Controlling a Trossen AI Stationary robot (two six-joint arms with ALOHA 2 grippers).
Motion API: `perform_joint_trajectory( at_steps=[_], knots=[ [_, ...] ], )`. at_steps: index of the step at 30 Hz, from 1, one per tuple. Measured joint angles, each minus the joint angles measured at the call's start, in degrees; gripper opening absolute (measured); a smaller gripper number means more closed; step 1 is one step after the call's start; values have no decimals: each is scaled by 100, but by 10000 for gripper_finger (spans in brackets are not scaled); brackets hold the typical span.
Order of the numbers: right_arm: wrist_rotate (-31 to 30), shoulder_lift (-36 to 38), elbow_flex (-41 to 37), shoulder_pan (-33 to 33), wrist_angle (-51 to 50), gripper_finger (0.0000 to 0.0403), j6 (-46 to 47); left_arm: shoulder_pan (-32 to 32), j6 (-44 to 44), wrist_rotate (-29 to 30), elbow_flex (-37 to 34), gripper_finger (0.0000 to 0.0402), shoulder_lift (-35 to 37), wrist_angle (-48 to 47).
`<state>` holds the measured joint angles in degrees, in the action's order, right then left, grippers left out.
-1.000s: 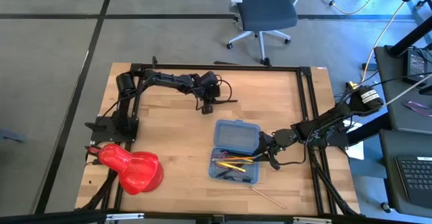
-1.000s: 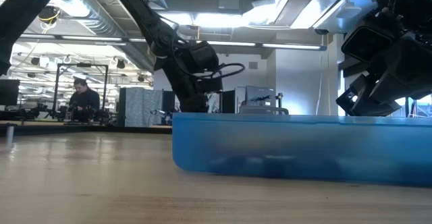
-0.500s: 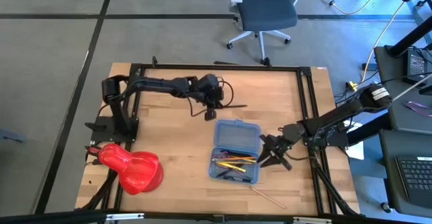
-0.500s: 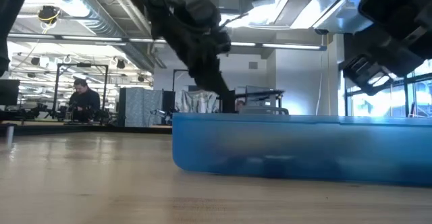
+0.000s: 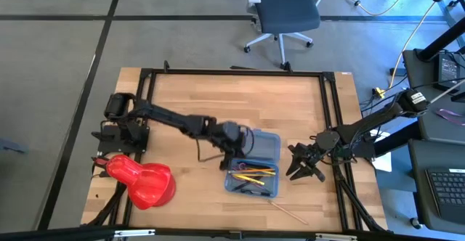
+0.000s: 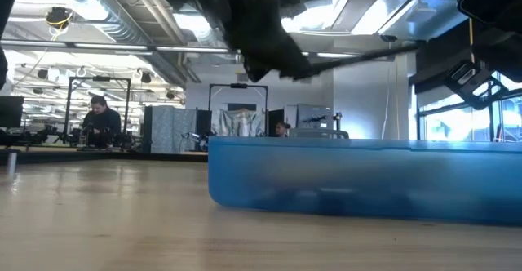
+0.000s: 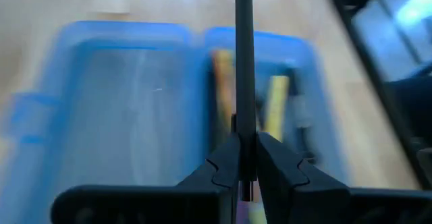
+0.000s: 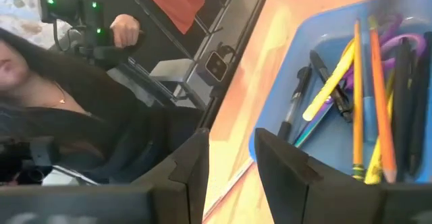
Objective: Pick & place school supplies into a supply box
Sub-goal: Put the top black pen into the blue supply box
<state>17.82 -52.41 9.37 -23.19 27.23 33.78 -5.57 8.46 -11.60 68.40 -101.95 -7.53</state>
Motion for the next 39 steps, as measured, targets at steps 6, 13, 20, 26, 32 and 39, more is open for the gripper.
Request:
perform_joint_trajectory(
  at_steps=[6,13,20,26,32,39],
  knots=[
    [-20,-3,0,-135,-12,124,29,-692,661,389,0,28,-81,276],
    [-20,-3,0,-183,58,124,211,-994,1105,738,0,28,-482,310],
    [-24,-8,212,-223,348,124,325,-1000,1649,822,0,28,-869,308],
    [-350,-51,1283,-565,-1398,124,-394,-1005,1905,957,-2,28,-1019,263],
    [-1550,-546,2512,-955,-4134,124,-259,-1003,1725,1060,-2,36,-1014,331],
    [-1782,-1352,3146,-1399,-4655,124,287,-1003,1637,1019,0,51,-1014,322]
  ],
)
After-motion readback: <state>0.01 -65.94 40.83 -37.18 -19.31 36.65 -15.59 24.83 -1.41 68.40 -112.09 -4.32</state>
